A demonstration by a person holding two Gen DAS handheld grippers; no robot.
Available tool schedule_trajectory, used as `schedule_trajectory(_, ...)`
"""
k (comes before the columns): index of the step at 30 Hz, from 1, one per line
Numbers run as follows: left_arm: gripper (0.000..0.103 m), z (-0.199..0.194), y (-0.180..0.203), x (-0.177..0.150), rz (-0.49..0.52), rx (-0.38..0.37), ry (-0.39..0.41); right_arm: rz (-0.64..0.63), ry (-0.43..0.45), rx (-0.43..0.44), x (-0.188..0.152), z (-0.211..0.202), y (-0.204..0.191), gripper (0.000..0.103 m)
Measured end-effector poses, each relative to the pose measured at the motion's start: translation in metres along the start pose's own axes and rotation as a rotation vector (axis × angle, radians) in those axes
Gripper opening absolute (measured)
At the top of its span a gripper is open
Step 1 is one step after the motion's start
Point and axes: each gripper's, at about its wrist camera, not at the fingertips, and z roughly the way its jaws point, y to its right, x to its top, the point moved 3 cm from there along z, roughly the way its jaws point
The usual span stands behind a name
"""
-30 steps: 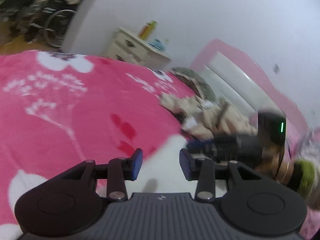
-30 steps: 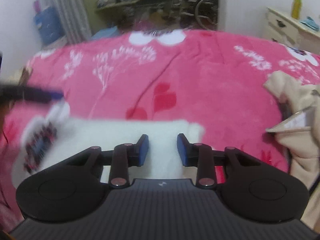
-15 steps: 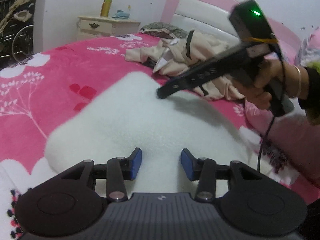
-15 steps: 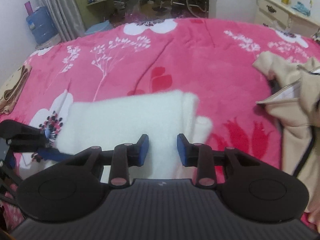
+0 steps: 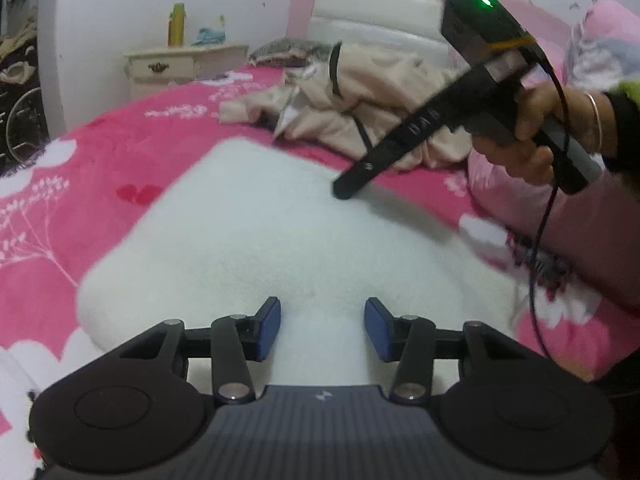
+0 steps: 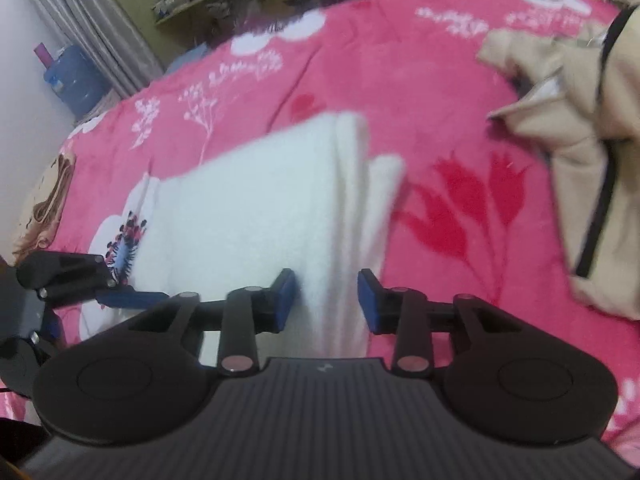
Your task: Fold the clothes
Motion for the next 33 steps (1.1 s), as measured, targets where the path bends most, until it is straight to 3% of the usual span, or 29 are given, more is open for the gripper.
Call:
schedule_trajectory(4, 0.047, -0.014, 0.023, -0.002, 0.069, -0.058, 0.026, -0.157, 0.021, -0.019, -0.012, -0.018, -0.026, 0.028)
schedule_trajectory(6, 0.047, -0.002, 0.04, -0.014, 0.126, -0.083, -0.026, -0.237, -0.008, -0.051, -0.025, -0.007, -0.036, 0.028)
schedule_trajectory(9, 0.049, 0.016, 0.061, -0.038, 0.28, -0.001, -0.014, -0.299, -0.007, -0.095, -0.039, 0.014, -0.037, 0.028)
schedule_trajectory(13, 0.047, 0.003, 0.057, -0.027, 0.199, -0.017, -0.036, -0.3, 0.001, -0.12, -0.029, -0.01, -0.046, 0.022)
schedule_trajectory(16, 0.046, 0.004, 0.066, -0.035, 0.246, -0.024, -0.04, -0.381, 0.028, -0.087, -0.036, -0.034, -0.068, 0.022)
schedule_trajectory(20, 0.049, 0.005, 0.077, -0.046, 0.309, -0.033, -0.046, -0.493, -0.05, -0.094, -0.067, -0.011, -0.082, 0.022)
schedule_trajectory(24, 0.05, 0.007, 0.088, -0.057, 0.373, -0.043, -0.051, -0.432, -0.047, -0.092, -0.066, -0.005, -0.076, 0.021)
schedule_trajectory(26, 0.047, -0.002, 0.087, -0.047, 0.329, -0.063, -0.064, -0.408, -0.051, -0.085, -0.059, -0.02, -0.08, 0.02)
schedule_trajectory(30, 0.048, -0.015, 0.096, -0.056, 0.346, -0.117, -0.087, -0.522, -0.101, -0.07, -0.081, -0.03, -0.095, 0.02)
schedule_trajectory(33, 0.051, -0.008, 0.102, -0.072, 0.408, -0.089, -0.078, -0.545, -0.122, -0.102, -0.103, -0.008, -0.089, 0.019)
